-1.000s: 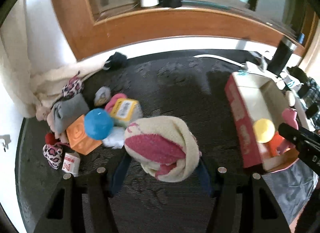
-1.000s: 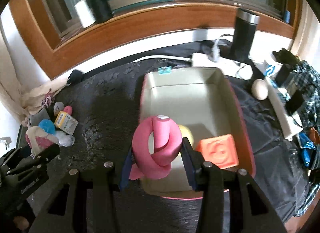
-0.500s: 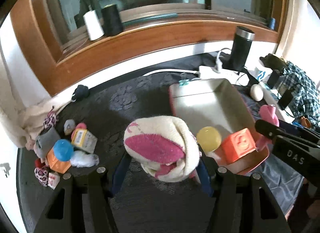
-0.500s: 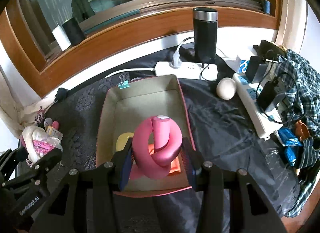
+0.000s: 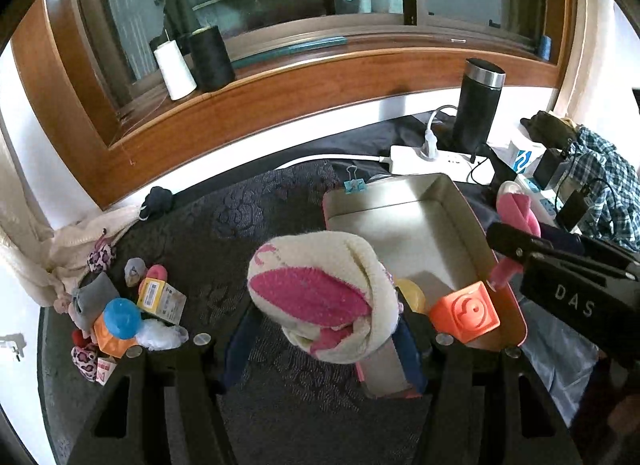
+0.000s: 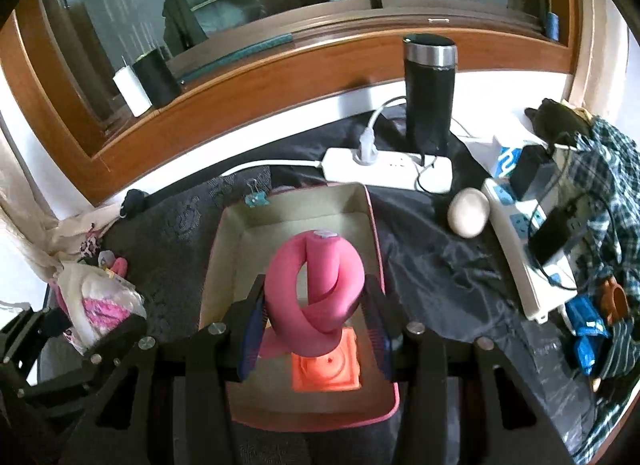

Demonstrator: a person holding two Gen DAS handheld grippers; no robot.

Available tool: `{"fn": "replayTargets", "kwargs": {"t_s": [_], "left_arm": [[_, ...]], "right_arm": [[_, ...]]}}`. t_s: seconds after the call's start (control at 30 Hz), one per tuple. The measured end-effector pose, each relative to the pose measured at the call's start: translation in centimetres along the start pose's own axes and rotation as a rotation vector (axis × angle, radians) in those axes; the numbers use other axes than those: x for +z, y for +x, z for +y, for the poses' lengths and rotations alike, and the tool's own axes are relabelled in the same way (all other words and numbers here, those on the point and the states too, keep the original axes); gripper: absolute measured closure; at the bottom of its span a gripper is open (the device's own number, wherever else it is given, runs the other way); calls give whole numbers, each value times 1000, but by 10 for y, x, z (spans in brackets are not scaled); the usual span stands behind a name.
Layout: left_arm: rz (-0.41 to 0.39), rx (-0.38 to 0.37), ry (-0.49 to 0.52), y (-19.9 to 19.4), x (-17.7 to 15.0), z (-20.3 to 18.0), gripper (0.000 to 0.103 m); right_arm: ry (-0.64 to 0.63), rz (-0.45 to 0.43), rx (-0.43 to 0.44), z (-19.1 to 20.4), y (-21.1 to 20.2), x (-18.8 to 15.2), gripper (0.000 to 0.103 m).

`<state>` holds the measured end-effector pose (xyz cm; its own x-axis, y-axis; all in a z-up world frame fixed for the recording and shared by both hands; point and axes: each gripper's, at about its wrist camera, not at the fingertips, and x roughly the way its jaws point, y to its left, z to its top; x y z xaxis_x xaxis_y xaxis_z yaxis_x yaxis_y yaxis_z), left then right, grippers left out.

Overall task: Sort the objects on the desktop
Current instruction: 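Lower pink knot into tray and open right gripper while left holds plush ball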

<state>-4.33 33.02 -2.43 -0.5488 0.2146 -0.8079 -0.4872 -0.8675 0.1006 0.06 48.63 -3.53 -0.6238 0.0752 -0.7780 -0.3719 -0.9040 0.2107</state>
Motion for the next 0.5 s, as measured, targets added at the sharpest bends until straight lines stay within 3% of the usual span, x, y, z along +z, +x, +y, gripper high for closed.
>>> {"fn": "replayTargets", "kwargs": {"t_s": [0.2, 0.5], "left_arm": [[14, -14, -23, 8, 6, 4, 40], [56, -127, -101, 26, 10, 10, 36]], "right_arm": [[-15, -2, 18, 5, 10, 14, 54], [-22, 13, 34, 7, 23, 27, 50]]}}
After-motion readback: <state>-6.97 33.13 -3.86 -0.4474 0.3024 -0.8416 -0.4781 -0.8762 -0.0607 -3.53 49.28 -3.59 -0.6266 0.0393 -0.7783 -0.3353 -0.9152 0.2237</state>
